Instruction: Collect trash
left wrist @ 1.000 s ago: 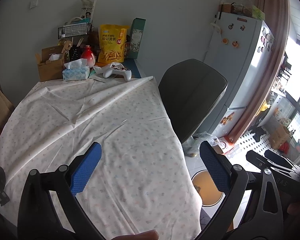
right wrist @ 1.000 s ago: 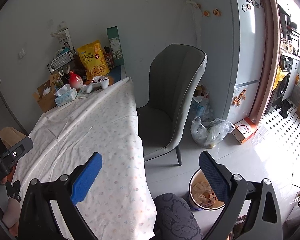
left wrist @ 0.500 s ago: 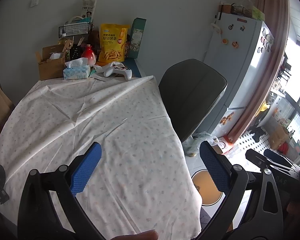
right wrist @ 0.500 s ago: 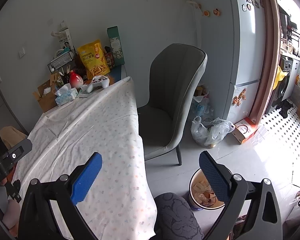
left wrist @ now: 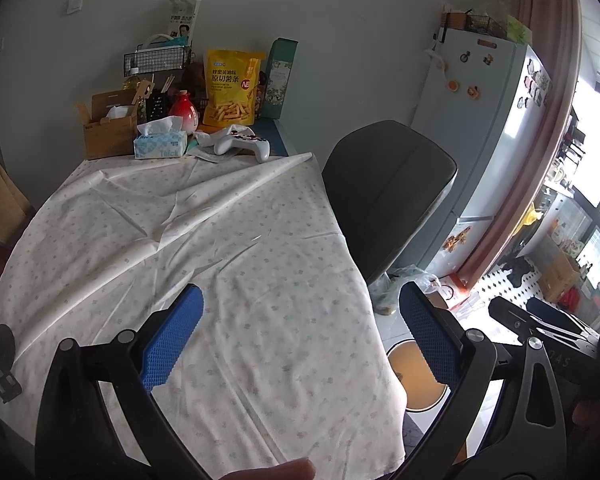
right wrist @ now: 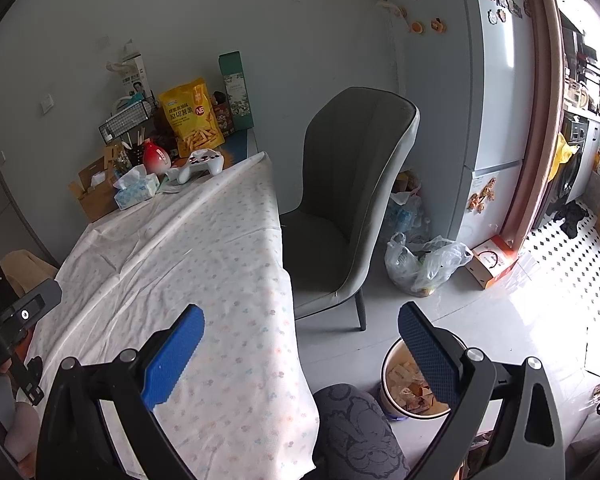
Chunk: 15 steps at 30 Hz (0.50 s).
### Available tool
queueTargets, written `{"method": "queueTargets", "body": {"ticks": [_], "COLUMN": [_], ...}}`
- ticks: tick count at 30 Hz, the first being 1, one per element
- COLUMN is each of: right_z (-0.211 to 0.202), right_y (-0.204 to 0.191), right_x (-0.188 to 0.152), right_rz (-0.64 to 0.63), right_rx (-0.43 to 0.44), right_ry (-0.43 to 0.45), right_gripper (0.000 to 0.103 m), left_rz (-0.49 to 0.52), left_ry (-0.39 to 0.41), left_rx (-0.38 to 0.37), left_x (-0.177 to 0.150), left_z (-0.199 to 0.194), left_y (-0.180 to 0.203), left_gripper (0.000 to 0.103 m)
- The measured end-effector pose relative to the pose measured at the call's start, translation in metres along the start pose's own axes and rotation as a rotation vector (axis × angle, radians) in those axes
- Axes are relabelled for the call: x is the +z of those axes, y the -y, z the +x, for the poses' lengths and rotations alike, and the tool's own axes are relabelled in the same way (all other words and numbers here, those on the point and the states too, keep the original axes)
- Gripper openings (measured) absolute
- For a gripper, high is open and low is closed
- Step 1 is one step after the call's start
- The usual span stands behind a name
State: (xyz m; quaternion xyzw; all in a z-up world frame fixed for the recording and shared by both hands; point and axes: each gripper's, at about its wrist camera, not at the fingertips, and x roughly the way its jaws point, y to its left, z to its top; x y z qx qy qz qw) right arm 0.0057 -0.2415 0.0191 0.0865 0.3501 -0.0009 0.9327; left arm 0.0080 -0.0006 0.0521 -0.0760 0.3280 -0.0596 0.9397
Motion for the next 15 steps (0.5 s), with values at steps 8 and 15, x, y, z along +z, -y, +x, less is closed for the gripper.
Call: {"method": "queueTargets", "body": {"ticks": [8,15], "right_z": [-0.001,0.000], "right_y": [-0.007,-0.014], "right_x": [0.000,0.000], "right_rz": [-0.018,-0.038], "right_rx": [0.013,0.032], "right_ry": [-0.009,-0.017], "right_gripper": [0.095,0.095], "left_rz": [-0.014,-0.031], "left_ry": [0.006,0.014], "left_rx": [0.023,0.030], "left_x": [-0.001,-0.002], "left_z": [-0.007,-0.012], "left_y": [-0.004,-0.010], "left_gripper": [0.097,0.097]}}
